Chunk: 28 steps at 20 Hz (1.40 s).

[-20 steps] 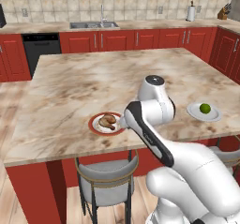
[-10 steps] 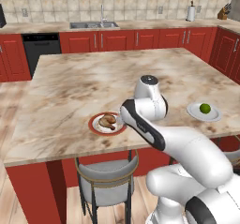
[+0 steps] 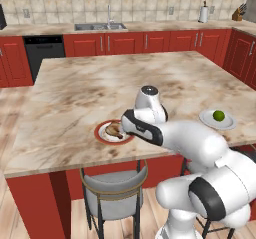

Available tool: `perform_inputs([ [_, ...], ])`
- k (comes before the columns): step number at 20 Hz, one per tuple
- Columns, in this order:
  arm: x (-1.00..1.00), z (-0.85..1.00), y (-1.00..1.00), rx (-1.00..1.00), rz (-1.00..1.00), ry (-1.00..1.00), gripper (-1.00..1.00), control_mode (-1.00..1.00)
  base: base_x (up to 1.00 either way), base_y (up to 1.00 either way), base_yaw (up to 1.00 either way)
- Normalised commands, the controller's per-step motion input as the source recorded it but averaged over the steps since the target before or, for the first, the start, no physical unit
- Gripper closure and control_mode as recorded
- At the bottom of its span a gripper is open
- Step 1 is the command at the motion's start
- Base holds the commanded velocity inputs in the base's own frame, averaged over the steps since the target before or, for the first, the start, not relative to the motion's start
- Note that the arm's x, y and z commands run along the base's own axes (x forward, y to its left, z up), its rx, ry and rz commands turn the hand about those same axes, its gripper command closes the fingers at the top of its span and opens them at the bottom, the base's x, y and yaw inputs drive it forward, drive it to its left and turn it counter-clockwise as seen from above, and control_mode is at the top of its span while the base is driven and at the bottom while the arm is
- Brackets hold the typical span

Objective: Transport the chicken drumstick and lime to the fridge. Place the chicken drumstick on the rack containing meat and place the lime on the rack containing the vegetable, ensuring meats and vegetables are on different racks.

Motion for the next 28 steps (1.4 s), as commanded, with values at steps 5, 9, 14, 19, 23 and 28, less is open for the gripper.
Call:
perform_inputs([
  [5, 0.41, -0.39, 0.23, 0.00, 0.03, 0.00, -1.00, -1.00, 0.00, 0.00, 0.00],
  [9, 0.40, -0.29, 0.24, 0.00, 0.01, 0.00, -1.00, -1.00, 0.00, 0.00, 0.00],
  [14, 0.37, -0.24, 0.22, 0.00, 0.00, 0.00, -1.00, -1.00, 0.00, 0.00, 0.00],
  [19, 0.35, -0.23, 0.17, 0.00, 0.00, 0.00, -1.00, -1.00, 0.00, 0.00, 0.00],
  [23, 0.10, -0.15, 0.02, 0.00, 0.00, 0.00, -1.00, -1.00, 0.00, 0.00, 0.00],
  [28, 0.20, -0.24, 0.00, 0.00, 0.00, 0.00, -1.00, -1.00, 0.00, 0.00, 0.00],
])
